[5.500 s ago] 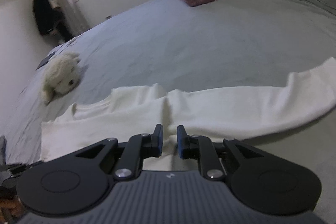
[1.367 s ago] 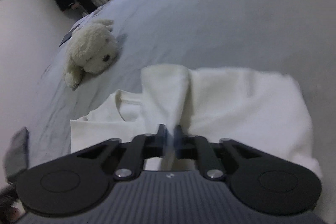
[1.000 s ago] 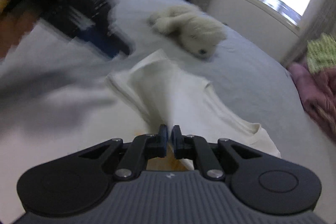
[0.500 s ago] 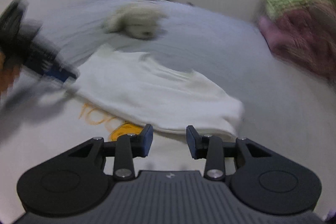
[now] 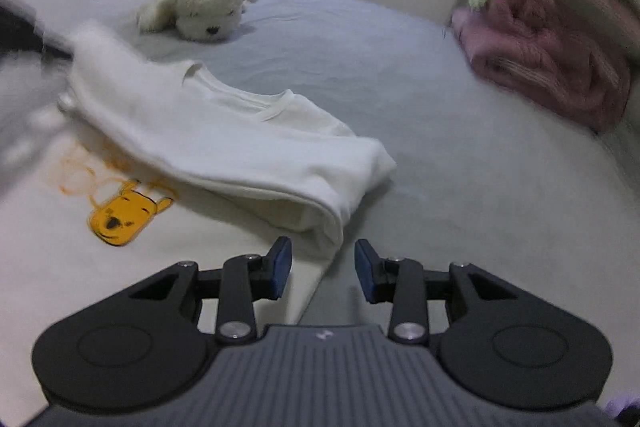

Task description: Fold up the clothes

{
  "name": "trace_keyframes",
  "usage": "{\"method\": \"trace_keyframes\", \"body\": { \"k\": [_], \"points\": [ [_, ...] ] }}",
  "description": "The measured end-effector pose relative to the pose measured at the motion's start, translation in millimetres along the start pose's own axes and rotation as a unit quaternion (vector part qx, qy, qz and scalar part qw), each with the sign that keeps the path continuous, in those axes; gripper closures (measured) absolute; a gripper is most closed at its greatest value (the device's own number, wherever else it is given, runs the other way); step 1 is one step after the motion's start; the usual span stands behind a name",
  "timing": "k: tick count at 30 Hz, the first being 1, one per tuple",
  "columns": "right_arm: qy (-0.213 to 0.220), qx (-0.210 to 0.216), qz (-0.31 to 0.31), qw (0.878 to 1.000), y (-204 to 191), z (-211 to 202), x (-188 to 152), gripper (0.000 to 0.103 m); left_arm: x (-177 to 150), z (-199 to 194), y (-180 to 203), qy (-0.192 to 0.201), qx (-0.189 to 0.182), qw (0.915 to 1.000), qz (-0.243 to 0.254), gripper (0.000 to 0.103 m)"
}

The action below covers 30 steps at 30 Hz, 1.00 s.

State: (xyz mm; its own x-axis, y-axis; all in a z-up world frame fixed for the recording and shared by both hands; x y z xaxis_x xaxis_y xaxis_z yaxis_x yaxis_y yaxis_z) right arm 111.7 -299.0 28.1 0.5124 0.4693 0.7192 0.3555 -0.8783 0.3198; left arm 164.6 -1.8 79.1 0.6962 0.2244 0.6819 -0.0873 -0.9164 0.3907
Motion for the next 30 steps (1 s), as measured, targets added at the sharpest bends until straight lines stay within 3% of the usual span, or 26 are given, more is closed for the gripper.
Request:
{"method": "trace_keyframes", "body": {
  "k": [2,6,11,16,17,19,25,30],
  "points": [
    [0.015,-0.03,-0.017,0.999,-3.0,2.6,4.3,0.072,15.9,-3.4,11.5,0.013,-0.003,0.9997,0.022,0.095],
    [0.035,-0.012,0.046,0.998,8.3,0.2,12.1,0.072,44.4,-9.4,38.5,0.036,-0.017,0.9977,0.055,0.095],
    [0.027,-0.086,0.001,0.996,-12.1,19.0,15.7,0.06,65.6,-16.9,84.4,0.053,-0.056,0.9947,0.067,0.095],
    [0.042,-0.047,0.065,0.996,-4.7,17.6,18.3,0.059,80.8,-25.5,127.9,0.073,-0.087,0.9903,0.08,0.095],
    [0.037,-0.046,0.079,0.995,-1.4,19.2,15.8,0.054,83.2,-27.0,134.8,0.077,-0.091,0.9895,0.082,0.095],
    [0.027,-0.045,0.109,0.993,4.9,22.5,10.7,0.047,86.1,-29.3,137.0,0.083,-0.085,0.9893,0.084,0.095],
    [-0.003,-0.041,0.195,0.98,23.7,32.2,-4.4,0.047,94.6,-35.9,142.3,0.103,-0.065,0.9885,0.089,0.096],
    [-0.028,-0.038,0.266,0.963,39.0,40.3,-16.9,0.048,89.3,-26.2,97.8,0.101,-0.017,0.9904,0.093,0.096]
  ]
}}
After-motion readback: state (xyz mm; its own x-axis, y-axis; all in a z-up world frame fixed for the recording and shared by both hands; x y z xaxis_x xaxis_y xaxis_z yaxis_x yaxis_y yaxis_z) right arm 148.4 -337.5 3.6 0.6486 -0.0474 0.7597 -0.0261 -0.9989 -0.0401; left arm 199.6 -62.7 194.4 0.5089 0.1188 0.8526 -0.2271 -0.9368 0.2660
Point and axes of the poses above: each gripper's, at about its wrist camera, not at the fingertips, and z roughly the way its jaws point, y to its right, x to its top, the point moved 4 cm from there along z, roughly the way its jaws point, and after that the axes turned 6 degrees about -z, right-handed, at the moved point
